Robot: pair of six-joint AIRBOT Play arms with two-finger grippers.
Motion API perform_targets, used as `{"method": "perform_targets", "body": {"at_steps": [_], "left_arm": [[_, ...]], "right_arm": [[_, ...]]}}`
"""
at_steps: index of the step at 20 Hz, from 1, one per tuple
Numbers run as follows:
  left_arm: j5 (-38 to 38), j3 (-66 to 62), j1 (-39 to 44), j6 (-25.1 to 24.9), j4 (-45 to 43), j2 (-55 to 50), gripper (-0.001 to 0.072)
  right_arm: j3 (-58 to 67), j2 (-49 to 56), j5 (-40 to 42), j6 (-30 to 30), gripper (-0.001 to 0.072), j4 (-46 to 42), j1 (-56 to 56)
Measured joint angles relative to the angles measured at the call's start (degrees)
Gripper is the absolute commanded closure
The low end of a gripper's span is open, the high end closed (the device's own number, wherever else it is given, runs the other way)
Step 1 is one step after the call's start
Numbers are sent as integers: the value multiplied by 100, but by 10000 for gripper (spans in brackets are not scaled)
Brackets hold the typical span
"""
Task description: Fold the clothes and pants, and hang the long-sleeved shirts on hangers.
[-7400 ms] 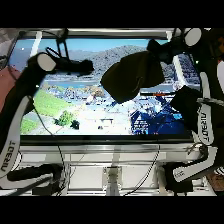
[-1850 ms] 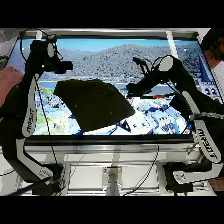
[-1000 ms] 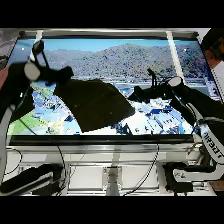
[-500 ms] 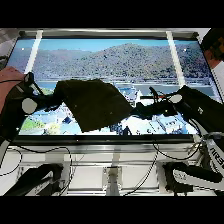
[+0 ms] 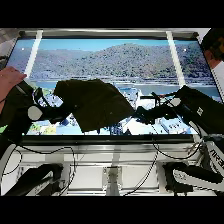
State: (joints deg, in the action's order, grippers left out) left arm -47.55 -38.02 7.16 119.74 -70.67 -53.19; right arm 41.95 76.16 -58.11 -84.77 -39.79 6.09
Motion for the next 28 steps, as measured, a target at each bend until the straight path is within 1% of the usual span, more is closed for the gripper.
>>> {"method": "perform_targets", "body": {"at_steps": [2, 6, 10, 14, 16, 19, 23, 28], "left_arm": [[-116, 151, 0, -319, 105, 0, 361], [-699, 273, 0, -1043, 378, -35, 361], [-951, 306, 7, -1779, 1152, -308, 349], [-1165, 332, 243, -2212, 1473, -586, 360], [-1211, 343, 398, -2380, 1401, -636, 360], [-1257, 350, 498, -2457, 1141, -671, 360], [-1283, 352, 546, -2328, 682, -695, 360], [-938, 354, 566, -2245, 533, -863, 361]], "right_arm": [[0, 31, 66, -61, 317, 68, 0], [0, 59, 140, -105, 317, 136, 0], [0, 66, 181, -122, 320, -76, 0], [0, 66, 216, -131, 320, -260, 0], [0, 66, 208, -138, 320, -310, 0], [0, 66, 164, -138, 320, -348, 0], [0, 66, 149, -136, 321, -367, 0], [0, 66, 170, -136, 321, -369, 0]]}}
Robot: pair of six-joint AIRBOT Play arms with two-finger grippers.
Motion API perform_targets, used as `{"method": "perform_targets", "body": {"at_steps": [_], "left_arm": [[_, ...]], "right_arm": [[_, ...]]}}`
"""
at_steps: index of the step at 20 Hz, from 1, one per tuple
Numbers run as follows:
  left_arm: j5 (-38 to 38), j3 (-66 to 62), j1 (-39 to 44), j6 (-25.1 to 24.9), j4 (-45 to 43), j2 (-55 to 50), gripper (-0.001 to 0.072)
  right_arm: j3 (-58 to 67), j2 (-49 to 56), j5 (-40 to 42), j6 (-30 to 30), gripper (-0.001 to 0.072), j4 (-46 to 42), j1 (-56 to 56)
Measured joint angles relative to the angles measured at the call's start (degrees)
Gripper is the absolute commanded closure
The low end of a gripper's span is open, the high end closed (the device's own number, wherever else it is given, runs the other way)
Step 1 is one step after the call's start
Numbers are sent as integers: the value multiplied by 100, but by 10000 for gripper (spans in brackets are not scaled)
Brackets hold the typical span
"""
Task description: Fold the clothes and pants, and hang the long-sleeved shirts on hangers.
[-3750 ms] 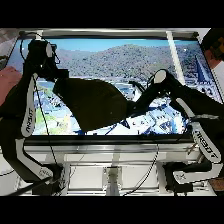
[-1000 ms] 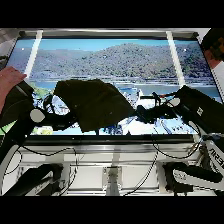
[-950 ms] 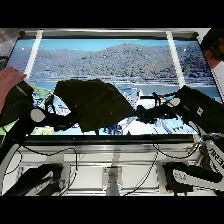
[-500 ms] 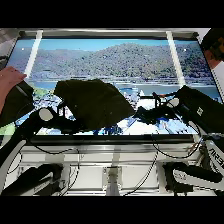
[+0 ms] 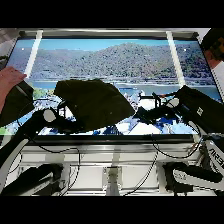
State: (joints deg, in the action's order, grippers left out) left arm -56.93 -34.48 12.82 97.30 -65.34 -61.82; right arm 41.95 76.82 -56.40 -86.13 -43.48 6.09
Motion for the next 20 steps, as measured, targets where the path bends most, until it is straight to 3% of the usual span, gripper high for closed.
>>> {"method": "perform_targets", "body": {"at_steps": [2, 3, 10, 13, 14, 20], "left_arm": [[103, -2, 17, -15, 4, -136, 369], [190, -2, 24, -57, 33, -208, 423], [667, -4, 35, -323, 313, -581, 450], [903, -2, 35, -376, 595, -754, 650], [949, 0, 35, -446, 699, -778, 672], [1115, -9, 35, -909, 1620, -339, 674]], "right_arm": [[0, 0, 0, 2, 322, 0, 0], [-2, 0, 0, 2, 322, 0, 0], [0, 0, -50, 11, 322, 2, 0], [-2, 0, -46, 11, 322, 4, 0], [0, 0, 0, 11, 322, 9, 0], [0, 83, 664, -26, 322, 732, 0]]}}
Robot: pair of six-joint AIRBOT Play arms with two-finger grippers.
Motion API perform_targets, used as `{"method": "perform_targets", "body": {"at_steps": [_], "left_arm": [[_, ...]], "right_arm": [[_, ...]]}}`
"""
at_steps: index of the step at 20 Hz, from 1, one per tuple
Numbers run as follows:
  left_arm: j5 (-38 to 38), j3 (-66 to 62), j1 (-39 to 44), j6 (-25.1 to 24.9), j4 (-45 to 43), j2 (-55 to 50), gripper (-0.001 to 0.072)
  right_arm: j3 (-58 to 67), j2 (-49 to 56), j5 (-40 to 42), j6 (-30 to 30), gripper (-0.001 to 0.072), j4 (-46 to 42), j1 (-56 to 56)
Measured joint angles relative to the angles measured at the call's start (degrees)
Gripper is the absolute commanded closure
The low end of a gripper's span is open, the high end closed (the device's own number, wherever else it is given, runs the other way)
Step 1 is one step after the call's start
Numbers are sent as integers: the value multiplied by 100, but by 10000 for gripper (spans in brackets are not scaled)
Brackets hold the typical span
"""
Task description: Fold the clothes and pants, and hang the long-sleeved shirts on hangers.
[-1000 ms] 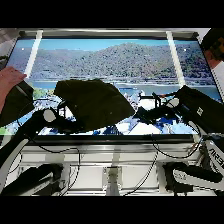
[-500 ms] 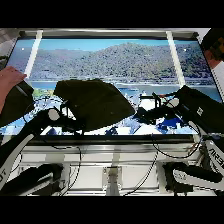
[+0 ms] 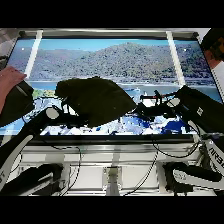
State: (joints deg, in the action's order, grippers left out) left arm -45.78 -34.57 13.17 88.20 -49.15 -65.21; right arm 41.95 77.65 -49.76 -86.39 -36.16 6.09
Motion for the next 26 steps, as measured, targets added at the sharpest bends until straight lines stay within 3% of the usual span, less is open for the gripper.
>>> {"method": "perform_targets", "body": {"at_steps": [7, 10, 14, 20, 21, 23, 26], "left_arm": [[24, 0, 0, -105, 304, 1036, 674], [15, 0, 0, -116, 337, 1209, 674], [-15, 0, 0, -118, 348, 1285, 674], [-31, 0, 0, -120, 358, 1307, 674], [-31, 0, 0, -122, 358, 1309, 674], [-33, 0, 0, -122, 361, 1309, 674], [-28, -2, 0, -125, 468, 1309, 674]], "right_arm": [[0, 457, 651, -17, 331, 1169, 0], [0, 507, 940, -39, 346, 1368, 0], [-2, 531, 1220, -133, 458, 1478, 0], [0, 553, 1285, -160, 458, 1493, 0], [0, 568, 1294, -164, 505, 1495, 0], [-2, 625, 1333, -168, 687, 1508, 0], [17, 662, 1392, -144, 691, 1515, 2]]}}
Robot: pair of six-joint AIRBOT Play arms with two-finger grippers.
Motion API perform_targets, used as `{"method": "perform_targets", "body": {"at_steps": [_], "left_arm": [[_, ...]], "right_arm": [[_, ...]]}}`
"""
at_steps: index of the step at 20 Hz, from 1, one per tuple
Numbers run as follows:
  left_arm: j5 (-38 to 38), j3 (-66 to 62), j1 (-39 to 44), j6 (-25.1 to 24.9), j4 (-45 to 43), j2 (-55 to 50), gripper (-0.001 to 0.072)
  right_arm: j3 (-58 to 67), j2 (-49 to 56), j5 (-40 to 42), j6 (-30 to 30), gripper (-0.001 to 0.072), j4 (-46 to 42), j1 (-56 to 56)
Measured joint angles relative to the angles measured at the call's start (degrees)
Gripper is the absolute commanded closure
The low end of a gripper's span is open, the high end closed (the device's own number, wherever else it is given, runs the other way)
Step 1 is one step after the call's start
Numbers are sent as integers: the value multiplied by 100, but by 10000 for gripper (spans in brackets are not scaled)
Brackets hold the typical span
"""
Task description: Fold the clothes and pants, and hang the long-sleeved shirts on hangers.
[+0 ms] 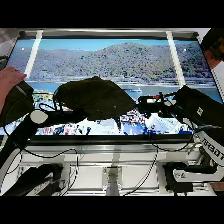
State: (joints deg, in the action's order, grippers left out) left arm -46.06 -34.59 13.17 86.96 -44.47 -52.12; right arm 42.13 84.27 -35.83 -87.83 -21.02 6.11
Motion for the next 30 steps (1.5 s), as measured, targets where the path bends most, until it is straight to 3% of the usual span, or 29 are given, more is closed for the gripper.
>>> {"method": "perform_targets", "body": {"at_steps": [5, 10, 14, 19, 30], "left_arm": [[398, -463, 0, -24, 645, -37, 675], [702, -2249, 57, -136, 1040, -623, 675], [813, -3971, 90, -155, 1189, -1421, 675], [968, -5674, 127, -197, 1410, -2070, 675], [1143, -6704, 258, -358, 1733, -2747, 675]], "right_arm": [[354, -719, 437, 81, 692, -372, -11], [1600, -1495, 354, -592, 692, -1759, -50], [3136, -1624, -7, -1141, 692, -2826, -269], [4905, -1641, -787, -1386, 691, -3532, -568], [5827, -1429, -1392, -1556, 692, -3882, -623]]}}
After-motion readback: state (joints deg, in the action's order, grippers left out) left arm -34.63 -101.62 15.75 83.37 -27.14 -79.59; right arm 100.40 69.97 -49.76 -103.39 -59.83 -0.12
